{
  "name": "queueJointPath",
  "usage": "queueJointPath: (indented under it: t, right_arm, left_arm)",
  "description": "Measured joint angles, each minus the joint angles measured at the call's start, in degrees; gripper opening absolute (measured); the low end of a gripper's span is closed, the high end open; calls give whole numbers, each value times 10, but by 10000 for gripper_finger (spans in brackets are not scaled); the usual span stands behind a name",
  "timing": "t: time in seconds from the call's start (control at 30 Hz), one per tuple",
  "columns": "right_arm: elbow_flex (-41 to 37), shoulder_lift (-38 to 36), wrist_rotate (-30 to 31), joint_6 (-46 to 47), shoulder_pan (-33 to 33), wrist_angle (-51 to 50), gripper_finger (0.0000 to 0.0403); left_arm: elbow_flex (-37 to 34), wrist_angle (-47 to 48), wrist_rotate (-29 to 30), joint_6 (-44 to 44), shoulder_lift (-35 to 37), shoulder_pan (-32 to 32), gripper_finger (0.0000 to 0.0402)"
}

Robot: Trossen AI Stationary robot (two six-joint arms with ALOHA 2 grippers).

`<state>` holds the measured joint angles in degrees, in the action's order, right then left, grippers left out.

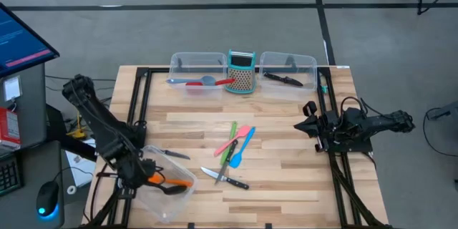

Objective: Pick & Place Kitchen Items
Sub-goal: Put the black serving spoon from the bottom transparent bin to the top left transparent bin

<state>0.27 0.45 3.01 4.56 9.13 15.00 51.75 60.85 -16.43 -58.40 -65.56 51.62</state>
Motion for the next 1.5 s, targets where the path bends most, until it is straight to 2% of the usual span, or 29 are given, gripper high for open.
queueJointPath:
  t: [0.17,0.53,0.7,0.83,0.93,1.07,1.23,1.33,1.5]
  right_arm:
    - [0,0,0,0,0,0,0]
    - [0,0,0,0,0,0,0]
    - [0,0,0,0,0,0,0]
    - [0,0,0,0,0,0,0]
    - [0,0,0,0,0,0,0]
    - [0,0,0,0,0,0,0]
    - [0,0,0,0,0,0,0]
    - [0,0,0,0,0,0,0]
    - [0,0,0,0,0,0,0]
  left_arm:
    - [0,-1,29,-41,52,0,1]
    - [0,-13,31,-96,154,0,1]
    - [0,-67,37,-96,190,0,1]
    - [0,-148,71,-91,209,0,1]
    - [1,-211,114,-59,216,0,1]
    - [33,-229,190,3,216,0,1]
    - [88,-232,367,114,217,-13,1]
    - [119,-232,444,205,217,-45,1]
    - [163,-229,531,326,217,-135,1]
